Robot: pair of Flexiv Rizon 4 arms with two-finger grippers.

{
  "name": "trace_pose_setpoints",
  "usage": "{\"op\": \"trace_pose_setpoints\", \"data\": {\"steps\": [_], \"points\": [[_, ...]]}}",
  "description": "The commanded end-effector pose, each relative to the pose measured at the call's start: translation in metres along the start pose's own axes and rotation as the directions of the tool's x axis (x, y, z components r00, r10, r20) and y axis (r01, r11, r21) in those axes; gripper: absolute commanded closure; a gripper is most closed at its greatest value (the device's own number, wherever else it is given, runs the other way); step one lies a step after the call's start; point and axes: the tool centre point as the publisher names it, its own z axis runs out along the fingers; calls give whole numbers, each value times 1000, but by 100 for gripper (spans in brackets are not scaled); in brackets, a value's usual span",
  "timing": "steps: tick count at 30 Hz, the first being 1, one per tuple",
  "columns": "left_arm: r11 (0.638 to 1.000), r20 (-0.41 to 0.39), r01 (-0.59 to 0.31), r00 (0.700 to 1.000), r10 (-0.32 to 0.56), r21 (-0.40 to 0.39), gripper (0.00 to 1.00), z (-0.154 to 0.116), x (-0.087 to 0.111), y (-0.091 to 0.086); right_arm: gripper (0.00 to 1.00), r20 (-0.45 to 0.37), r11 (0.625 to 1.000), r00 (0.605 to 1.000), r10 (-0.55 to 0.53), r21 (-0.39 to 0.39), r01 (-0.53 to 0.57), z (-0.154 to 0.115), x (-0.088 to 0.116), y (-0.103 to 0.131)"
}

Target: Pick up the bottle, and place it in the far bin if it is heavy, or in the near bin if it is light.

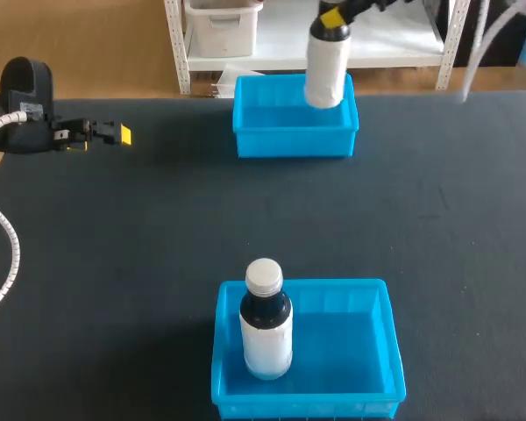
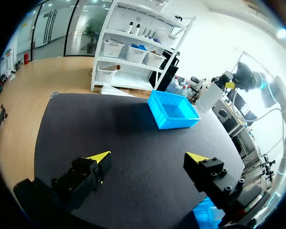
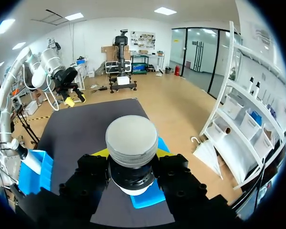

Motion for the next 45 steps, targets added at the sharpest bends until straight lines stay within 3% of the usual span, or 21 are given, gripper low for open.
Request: {"op": "trace_pose_setpoints", "data": {"steps": [1, 10, 20, 45], "points": [[1000, 0, 0, 1000, 0, 0, 0, 0, 0, 0, 100, -11, 1000, 1000, -7, -30, 7, 29, -10, -12], [1000, 0, 0, 1000, 0, 0, 0, 0, 0, 0, 100, -20, 998, 998, -54, -32, 54, 70, -20, -15], [1000, 0, 0, 1000, 0, 0, 0, 0, 0, 0, 100, -9, 996, 998, -59, -66, 58, 111, -13, -26], [1000, 0, 0, 1000, 0, 0, 0, 0, 0, 0, 100, -16, 993, 1000, -9, -117, 7, 152, 19, -45]]}}
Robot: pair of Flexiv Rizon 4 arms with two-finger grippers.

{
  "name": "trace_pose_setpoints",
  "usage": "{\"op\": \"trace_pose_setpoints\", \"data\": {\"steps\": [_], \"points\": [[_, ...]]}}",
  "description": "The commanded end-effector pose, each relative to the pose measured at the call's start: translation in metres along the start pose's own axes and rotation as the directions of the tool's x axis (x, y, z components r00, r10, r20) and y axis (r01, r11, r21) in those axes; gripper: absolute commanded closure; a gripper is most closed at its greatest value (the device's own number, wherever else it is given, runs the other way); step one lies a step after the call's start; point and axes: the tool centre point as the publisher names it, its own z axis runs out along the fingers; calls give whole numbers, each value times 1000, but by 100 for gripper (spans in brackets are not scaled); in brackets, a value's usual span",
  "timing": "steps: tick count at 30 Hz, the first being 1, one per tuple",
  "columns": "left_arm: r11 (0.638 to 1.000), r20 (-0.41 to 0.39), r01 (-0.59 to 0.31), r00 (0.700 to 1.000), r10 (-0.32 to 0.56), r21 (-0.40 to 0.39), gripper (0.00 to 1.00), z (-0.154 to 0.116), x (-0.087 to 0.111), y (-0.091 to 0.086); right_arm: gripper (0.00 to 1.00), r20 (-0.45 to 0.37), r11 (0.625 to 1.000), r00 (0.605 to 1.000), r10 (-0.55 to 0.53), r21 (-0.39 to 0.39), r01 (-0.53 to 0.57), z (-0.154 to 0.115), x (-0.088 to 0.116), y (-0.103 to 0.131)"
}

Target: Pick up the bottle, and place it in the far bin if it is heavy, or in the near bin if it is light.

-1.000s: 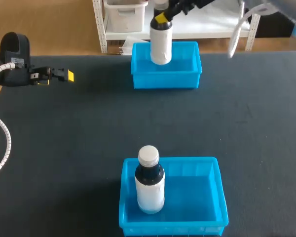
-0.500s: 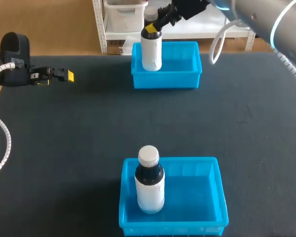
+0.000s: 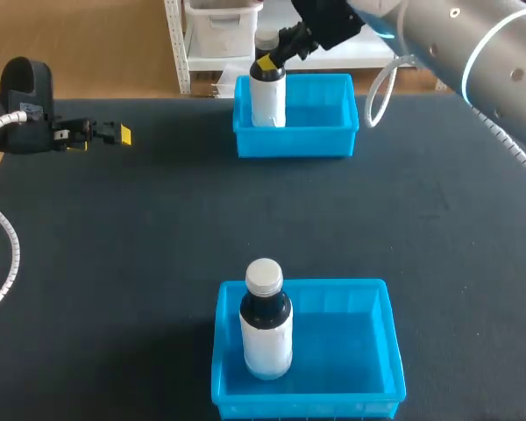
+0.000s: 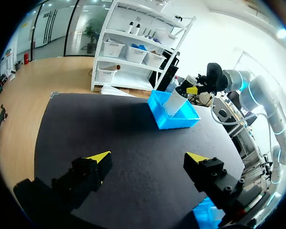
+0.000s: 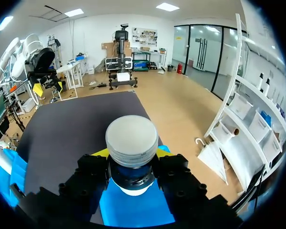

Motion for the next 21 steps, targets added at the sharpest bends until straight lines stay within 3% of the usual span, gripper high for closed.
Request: {"op": "trace_pose_setpoints", "data": {"steps": [1, 21], "points": [[1000, 0, 0, 1000, 0, 0, 0, 0, 0, 0, 100, -6, 993, 1000, 2, -115, -3, 10, -4, -14], [1000, 0, 0, 1000, 0, 0, 0, 0, 0, 0, 100, -18, 990, 999, 30, -134, -32, 21, 8, -13]]}}
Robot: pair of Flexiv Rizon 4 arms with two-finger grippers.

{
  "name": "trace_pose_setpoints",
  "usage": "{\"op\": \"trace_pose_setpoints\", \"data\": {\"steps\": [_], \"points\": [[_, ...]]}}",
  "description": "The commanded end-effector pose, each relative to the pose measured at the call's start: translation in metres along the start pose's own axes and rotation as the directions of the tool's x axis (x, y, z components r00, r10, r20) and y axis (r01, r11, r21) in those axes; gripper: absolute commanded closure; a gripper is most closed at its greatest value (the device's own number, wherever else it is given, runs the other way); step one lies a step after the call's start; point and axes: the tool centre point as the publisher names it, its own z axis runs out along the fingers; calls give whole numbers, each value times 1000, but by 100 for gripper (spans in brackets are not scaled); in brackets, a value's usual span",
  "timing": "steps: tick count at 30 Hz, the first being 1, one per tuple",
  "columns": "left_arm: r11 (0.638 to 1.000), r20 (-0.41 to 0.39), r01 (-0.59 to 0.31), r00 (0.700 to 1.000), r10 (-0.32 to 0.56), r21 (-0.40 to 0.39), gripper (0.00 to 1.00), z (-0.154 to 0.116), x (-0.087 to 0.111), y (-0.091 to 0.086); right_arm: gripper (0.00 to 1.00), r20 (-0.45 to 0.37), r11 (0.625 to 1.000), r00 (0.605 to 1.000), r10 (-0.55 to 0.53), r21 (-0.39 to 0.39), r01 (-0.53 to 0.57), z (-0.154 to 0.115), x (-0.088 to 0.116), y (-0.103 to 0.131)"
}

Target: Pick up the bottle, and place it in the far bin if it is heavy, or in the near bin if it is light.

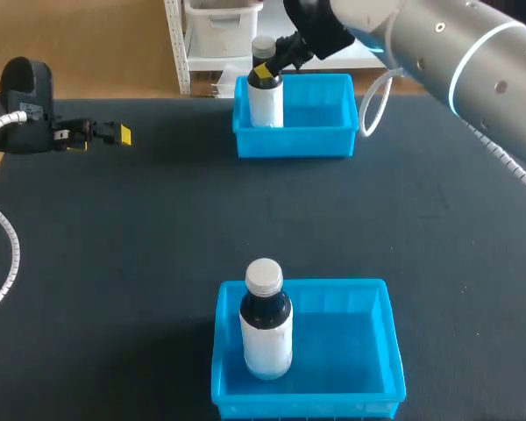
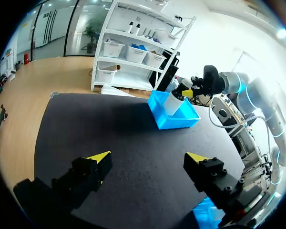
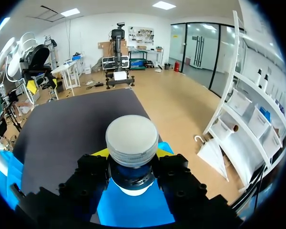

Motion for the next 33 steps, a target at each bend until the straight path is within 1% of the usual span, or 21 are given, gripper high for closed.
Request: {"op": "trace_pose_setpoints", "data": {"steps": [1, 2, 3, 4, 8, 11, 17, 25, 33], "points": [[1000, 0, 0, 1000, 0, 0, 0, 0, 0, 0, 97, -11, 988, 1000, 5, -156, -7, 8, -2, -11], [1000, 0, 0, 1000, 0, 0, 0, 0, 0, 0, 84, -15, 988, 1000, 7, -156, -9, 8, -2, -11], [1000, 0, 0, 1000, 0, 0, 0, 0, 0, 0, 57, -21, 988, 1000, 11, -155, -14, 8, -2, -10], [1000, 0, 0, 1000, 0, 0, 0, 0, 0, 0, 0, -28, 988, 999, 16, -154, -21, 8, -1, -10], [1000, 0, 0, 1000, 0, 0, 0, 0, 0, 0, 0, -43, 988, 999, 28, -153, -35, 5, 2, -10], [1000, 0, 0, 1000, 0, 0, 0, 0, 0, 0, 0, -59, 988, 997, 44, -146, -53, -2, 7, -11], [1000, 0, 0, 1000, 0, 0, 0, 0, 0, 0, 0, -78, 988, 992, 103, -108, -111, -37, 27, -6], [1000, 0, 0, 1000, 0, 0, 0, 0, 0, 0, 0, -100, 987, 984, 150, -38, -154, -88, 50, 4], [1000, 0, 0, 1000, 0, 0, 0, 0, 0, 0, 0, -108, 983, 977, 183, 17, -182, -131, 63, 22]]}}
